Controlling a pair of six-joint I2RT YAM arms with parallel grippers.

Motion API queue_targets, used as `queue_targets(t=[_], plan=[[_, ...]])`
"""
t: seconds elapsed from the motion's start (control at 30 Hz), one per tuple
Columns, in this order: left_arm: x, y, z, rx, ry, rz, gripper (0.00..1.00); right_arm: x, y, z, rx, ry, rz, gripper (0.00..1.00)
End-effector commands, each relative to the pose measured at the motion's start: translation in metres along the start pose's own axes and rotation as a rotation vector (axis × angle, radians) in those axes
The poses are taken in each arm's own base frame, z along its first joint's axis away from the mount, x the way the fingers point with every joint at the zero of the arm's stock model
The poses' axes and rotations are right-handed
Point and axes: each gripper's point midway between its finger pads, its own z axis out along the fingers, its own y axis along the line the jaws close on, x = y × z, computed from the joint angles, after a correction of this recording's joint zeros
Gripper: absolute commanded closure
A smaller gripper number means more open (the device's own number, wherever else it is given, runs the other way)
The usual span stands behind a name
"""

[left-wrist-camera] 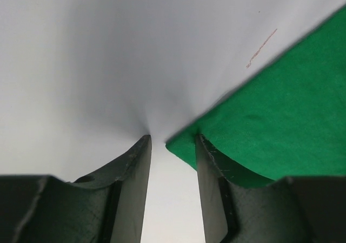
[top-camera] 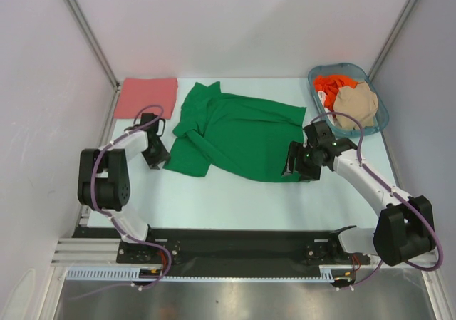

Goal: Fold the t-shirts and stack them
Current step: Flatten the tshirt out

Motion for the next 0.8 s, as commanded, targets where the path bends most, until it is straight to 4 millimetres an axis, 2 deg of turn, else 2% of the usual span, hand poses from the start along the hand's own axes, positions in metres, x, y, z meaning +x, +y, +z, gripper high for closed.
queue_targets(t=[0.0, 0.03, 0.17, 0.27, 0.3, 0.33, 0.4, 0.43, 0.47, 0.5, 0.57, 0.63, 0.73, 0.77], plan=[[0.006, -0.003, 0.013, -0.011, 0.028, 0.029, 0.58, -0.004, 0.002, -0.002, -0.015, -0.025, -0.002, 0.3], [0.007, -0.004, 0.014, -0.018, 0.038, 0.038, 0.62, -0.004, 0.0, -0.002, -0.008, -0.023, -0.001, 0.3], [0.009, -0.006, 0.021, -0.038, 0.056, 0.057, 0.69, -0.003, -0.013, -0.002, 0.036, -0.025, 0.017, 0.3], [0.011, -0.01, 0.021, -0.004, 0.05, 0.045, 0.82, 0.002, -0.025, 0.0, 0.067, -0.013, 0.065, 0.3], [0.01, -0.01, 0.02, -0.005, 0.049, 0.045, 0.98, 0.0, -0.036, 0.0, 0.097, -0.015, 0.108, 0.3], [0.006, -0.011, 0.015, -0.004, 0.035, 0.045, 1.0, 0.002, -0.042, 0.0, 0.111, -0.008, 0.137, 0.3], [0.006, -0.008, 0.003, -0.002, 0.033, 0.057, 1.0, 0.002, -0.063, 0.001, 0.162, -0.018, 0.225, 0.32], [0.001, -0.009, -0.013, 0.02, -0.006, 0.058, 1.0, -0.001, -0.067, 0.002, 0.164, -0.033, 0.284, 0.35], [0.008, -0.005, -0.019, 0.027, -0.011, 0.063, 1.0, 0.003, -0.075, 0.007, 0.176, -0.035, 0.333, 0.39], [0.01, -0.005, -0.026, 0.036, -0.026, 0.062, 1.0, -0.008, -0.079, 0.008, 0.174, -0.087, 0.373, 0.42], [0.014, -0.004, -0.044, 0.076, -0.062, 0.056, 1.0, -0.007, -0.086, 0.017, 0.194, -0.123, 0.472, 0.49], [0.017, -0.005, -0.055, 0.11, -0.082, 0.043, 1.0, -0.018, -0.087, 0.023, 0.188, -0.177, 0.521, 0.58], [0.013, -0.008, -0.073, 0.15, -0.14, 0.056, 1.0, -0.025, -0.088, 0.03, 0.195, -0.214, 0.574, 0.58], [0.01, -0.009, -0.078, 0.155, -0.157, 0.06, 1.0, -0.028, -0.095, 0.03, 0.236, -0.24, 0.591, 0.57]])
